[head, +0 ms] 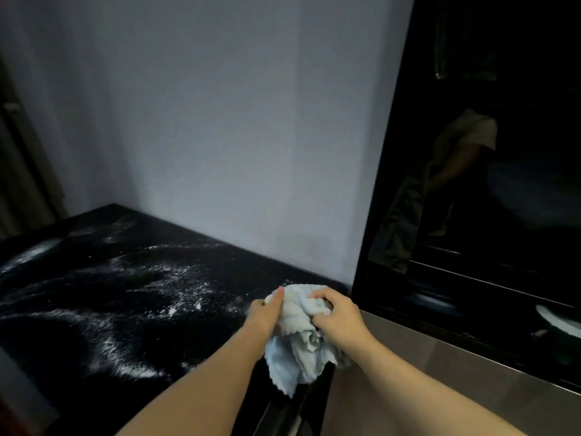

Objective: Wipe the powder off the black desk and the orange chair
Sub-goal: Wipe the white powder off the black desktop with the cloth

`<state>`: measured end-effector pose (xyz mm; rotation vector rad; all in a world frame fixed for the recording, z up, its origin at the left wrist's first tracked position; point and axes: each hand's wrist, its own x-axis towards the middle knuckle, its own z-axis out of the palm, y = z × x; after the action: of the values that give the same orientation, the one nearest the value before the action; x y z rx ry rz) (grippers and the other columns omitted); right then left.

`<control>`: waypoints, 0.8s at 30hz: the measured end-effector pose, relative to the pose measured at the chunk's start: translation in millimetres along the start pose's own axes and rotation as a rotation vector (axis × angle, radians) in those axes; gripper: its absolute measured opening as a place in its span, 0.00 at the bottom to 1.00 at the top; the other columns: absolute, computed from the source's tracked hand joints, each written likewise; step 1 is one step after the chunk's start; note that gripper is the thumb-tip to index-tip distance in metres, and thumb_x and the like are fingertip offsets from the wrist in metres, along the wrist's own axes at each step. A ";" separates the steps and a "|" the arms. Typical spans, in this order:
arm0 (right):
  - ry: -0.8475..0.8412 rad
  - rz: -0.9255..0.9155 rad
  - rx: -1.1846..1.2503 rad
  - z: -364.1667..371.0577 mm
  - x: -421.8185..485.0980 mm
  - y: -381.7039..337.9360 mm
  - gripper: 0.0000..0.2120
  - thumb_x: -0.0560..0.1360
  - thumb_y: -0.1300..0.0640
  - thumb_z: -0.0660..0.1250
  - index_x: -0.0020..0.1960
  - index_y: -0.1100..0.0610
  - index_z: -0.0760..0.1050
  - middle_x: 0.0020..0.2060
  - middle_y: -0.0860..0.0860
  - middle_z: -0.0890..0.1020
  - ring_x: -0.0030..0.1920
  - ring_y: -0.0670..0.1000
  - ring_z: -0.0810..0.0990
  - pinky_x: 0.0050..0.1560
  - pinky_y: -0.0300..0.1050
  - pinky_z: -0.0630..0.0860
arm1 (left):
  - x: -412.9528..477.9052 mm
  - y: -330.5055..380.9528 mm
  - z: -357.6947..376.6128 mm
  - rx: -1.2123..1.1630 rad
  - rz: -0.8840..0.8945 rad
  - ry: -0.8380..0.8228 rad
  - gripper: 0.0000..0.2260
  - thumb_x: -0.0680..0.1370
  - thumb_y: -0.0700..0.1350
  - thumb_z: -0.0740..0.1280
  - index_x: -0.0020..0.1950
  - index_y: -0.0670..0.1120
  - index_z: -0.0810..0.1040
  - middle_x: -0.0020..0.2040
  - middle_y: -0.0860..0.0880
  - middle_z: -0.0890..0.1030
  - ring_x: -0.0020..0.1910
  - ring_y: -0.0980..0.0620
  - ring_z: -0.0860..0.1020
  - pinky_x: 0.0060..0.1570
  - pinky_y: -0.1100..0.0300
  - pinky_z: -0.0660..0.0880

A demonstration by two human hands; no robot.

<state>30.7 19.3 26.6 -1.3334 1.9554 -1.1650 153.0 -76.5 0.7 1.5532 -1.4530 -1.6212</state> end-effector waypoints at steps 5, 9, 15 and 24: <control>-0.181 0.031 0.297 34.9 -2.9 -21.0 0.08 0.71 0.64 0.65 0.45 0.52 0.76 0.46 0.47 0.78 0.47 0.45 0.75 0.46 0.34 0.70 | -1.8 -12.1 -42.4 -0.358 -0.040 0.026 0.14 0.77 0.41 0.67 0.61 0.38 0.75 0.53 0.36 0.80 0.49 0.39 0.79 0.48 0.47 0.78; -0.156 0.137 0.337 57.9 2.9 -16.9 0.22 0.74 0.49 0.68 0.66 0.46 0.67 0.65 0.45 0.65 0.64 0.47 0.67 0.60 0.40 0.69 | -6.9 -14.5 -58.3 -0.399 0.012 -0.062 0.11 0.77 0.33 0.63 0.59 0.37 0.77 0.49 0.36 0.81 0.45 0.39 0.80 0.46 0.49 0.78; -0.106 0.053 0.413 76.1 24.8 -7.6 0.38 0.59 0.44 0.80 0.63 0.43 0.65 0.63 0.47 0.71 0.60 0.46 0.73 0.57 0.42 0.74 | -2.6 -6.1 -57.4 -0.298 0.014 -0.278 0.23 0.75 0.33 0.63 0.69 0.47 0.71 0.56 0.38 0.81 0.54 0.39 0.80 0.55 0.46 0.78; 0.042 0.040 -0.064 23.6 115.6 17.7 0.24 0.69 0.59 0.69 0.61 0.46 0.65 0.51 0.45 0.74 0.53 0.53 0.76 0.49 0.44 0.70 | 45.6 3.4 -55.7 0.133 0.066 -0.001 0.14 0.78 0.39 0.63 0.63 0.48 0.76 0.45 0.50 0.79 0.38 0.54 0.76 0.38 0.66 0.73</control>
<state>-5.5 -92.5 6.4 -1.3061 2.0556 -1.1288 191.0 -137.6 -4.6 1.5583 -1.6241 -1.5150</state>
